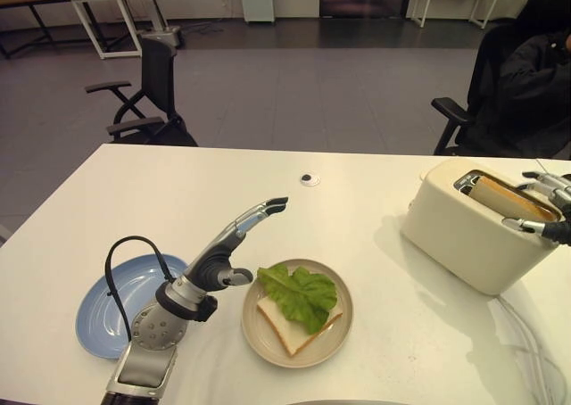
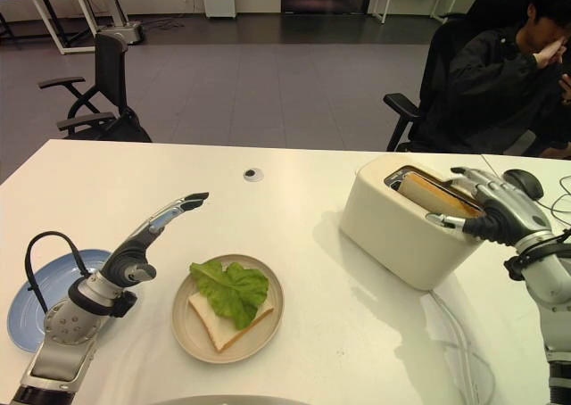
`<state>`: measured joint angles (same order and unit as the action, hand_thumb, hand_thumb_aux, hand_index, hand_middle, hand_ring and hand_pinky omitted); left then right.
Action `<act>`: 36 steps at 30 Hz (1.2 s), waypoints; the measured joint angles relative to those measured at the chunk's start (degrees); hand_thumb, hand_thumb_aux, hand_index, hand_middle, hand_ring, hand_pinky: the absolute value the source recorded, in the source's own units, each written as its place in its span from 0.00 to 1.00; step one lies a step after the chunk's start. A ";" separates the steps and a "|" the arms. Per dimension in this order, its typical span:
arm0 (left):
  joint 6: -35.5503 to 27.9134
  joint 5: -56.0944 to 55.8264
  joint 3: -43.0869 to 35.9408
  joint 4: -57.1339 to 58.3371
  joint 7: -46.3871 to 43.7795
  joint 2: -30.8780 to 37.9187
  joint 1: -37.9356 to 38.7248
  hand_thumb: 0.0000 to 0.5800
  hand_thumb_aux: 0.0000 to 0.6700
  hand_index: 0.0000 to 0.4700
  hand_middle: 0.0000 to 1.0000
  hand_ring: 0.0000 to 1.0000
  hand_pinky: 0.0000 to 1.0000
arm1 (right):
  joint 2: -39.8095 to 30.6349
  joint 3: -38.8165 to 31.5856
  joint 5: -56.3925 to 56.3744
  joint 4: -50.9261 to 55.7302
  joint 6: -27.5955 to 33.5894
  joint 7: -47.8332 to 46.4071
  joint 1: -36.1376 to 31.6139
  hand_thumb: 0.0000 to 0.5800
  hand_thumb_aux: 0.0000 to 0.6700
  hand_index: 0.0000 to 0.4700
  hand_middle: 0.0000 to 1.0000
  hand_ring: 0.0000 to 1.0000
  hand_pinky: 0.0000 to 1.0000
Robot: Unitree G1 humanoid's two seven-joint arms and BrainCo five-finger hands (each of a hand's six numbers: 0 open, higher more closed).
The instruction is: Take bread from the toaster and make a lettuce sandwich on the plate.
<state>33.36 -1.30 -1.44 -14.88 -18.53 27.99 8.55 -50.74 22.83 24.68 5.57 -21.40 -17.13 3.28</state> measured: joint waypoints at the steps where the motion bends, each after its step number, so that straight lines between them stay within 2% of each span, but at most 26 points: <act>1: 0.13 -0.05 0.14 0.11 -0.38 -0.04 -0.01 0.00 0.00 0.00 0.00 0.00 0.00 | 0.00 -0.23 -1.56 -0.34 0.05 -0.30 -0.06 1.00 1.00 1.00 0.00 0.00 0.00; 6: 0.46 -0.55 0.96 1.37 -0.92 -0.32 -0.03 0.00 0.00 0.00 0.00 0.00 0.00 | 0.18 -1.12 -6.16 -0.35 1.94 -1.84 -1.35 1.00 1.00 1.00 0.00 0.00 0.00; 13: 0.62 0.53 1.09 3.80 -1.02 -0.95 -0.53 0.00 0.00 0.00 0.00 0.00 0.00 | 0.88 -0.68 -15.06 3.08 5.60 -3.44 -7.21 1.00 1.00 1.00 0.00 0.00 0.00; 16: 1.52 1.25 1.95 4.02 -0.63 -1.13 -0.66 0.00 0.00 0.00 0.00 0.00 0.00 | 0.12 3.61 -26.14 1.54 7.68 -8.00 -11.14 1.00 1.00 1.00 0.00 0.00 0.00; 19: 6.44 5.97 5.50 4.47 1.81 -0.85 -0.56 0.00 0.00 0.00 0.00 0.00 0.00 | -2.18 5.53 -41.37 -4.88 13.49 -17.37 -16.14 1.00 1.00 1.00 0.00 0.00 0.00; 21: 11.26 11.50 10.00 4.65 4.99 -0.58 -0.17 0.00 0.00 0.00 0.00 0.00 0.00 | -2.95 0.67 -48.69 -10.25 17.74 -24.02 -21.50 1.00 1.00 1.00 0.00 0.00 0.00; 23: 16.58 16.10 14.26 3.87 7.95 -0.57 0.19 0.00 0.00 0.00 0.00 0.00 0.00 | 0.11 -11.17 -49.39 -13.26 21.32 -30.89 -25.48 1.00 1.00 1.00 0.00 0.00 0.00; 26: 22.15 21.19 18.53 2.69 10.48 -0.66 1.64 0.00 0.00 0.00 0.00 0.00 0.00 | 6.46 -26.40 -45.67 -12.73 23.83 -37.87 -29.49 1.00 1.00 1.00 0.00 0.00 0.00; 29: 27.69 31.27 22.32 -0.64 13.08 -1.79 2.30 0.00 0.00 0.00 0.00 0.00 0.00 | 15.72 -42.78 -38.38 -6.57 25.46 -46.20 -36.50 1.00 1.00 1.00 0.00 0.00 0.00; 36: 32.49 50.05 20.97 -4.98 17.41 -5.09 2.79 0.00 0.00 0.00 0.00 0.00 0.00 | 27.02 -52.93 -27.62 10.39 22.48 -49.30 -43.71 1.00 1.00 1.00 0.00 0.00 0.00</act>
<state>65.85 48.74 19.53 -19.85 -1.12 22.90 11.34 -23.72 -30.10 -2.94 15.96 1.08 -66.43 -40.43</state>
